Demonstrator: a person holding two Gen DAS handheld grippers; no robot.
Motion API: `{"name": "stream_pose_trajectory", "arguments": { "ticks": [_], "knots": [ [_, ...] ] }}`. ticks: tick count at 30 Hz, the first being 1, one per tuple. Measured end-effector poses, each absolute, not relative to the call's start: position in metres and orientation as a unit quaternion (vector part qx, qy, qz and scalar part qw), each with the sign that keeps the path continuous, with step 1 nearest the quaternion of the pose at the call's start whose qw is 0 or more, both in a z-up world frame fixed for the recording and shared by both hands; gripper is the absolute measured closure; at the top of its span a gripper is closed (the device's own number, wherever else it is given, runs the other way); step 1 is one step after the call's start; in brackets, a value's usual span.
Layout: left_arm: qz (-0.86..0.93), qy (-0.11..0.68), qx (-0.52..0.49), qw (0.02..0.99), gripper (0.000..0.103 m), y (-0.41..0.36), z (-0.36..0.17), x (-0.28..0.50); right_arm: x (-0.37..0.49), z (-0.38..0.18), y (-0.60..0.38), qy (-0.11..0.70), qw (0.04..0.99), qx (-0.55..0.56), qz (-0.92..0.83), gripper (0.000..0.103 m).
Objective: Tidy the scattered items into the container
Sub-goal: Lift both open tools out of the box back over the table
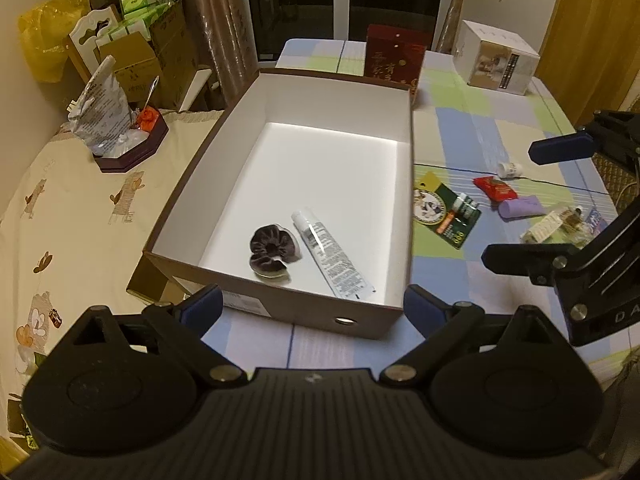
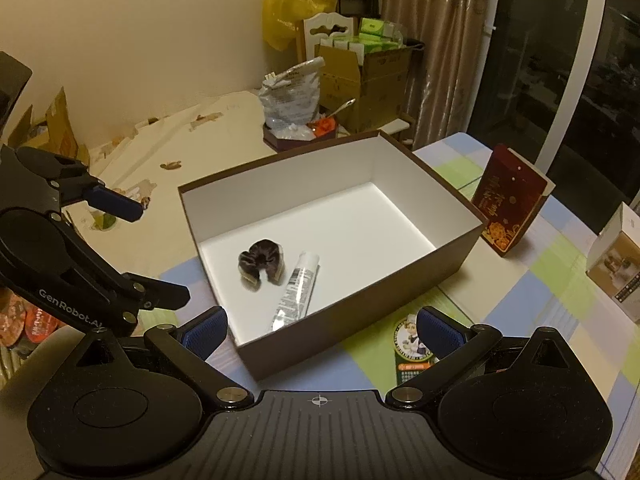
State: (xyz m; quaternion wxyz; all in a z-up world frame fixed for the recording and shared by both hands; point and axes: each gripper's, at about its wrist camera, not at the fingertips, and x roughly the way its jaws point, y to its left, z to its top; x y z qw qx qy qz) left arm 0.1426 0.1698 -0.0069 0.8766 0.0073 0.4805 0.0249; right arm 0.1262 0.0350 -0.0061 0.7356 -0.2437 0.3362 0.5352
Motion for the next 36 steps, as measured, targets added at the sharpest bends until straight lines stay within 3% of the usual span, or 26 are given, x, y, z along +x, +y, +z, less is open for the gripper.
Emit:
{"name": "stream_pose_trajectory", "arguments": {
  "ticks": [25,36],
  "knots": [
    [0.003,0.449,-0.005,0.893,0.007,0.092,0.024,0.072,0.072,0.036,-0.088,0.328,0.791,-0.176,0.485,0.000],
    [-0.021,0.447,0.008,0.894,0.007,0.051,0.007,0.072,0.078,0.023,-0.160,0.347,0.823,-0.136,0.429,0.000]
  ]
}}
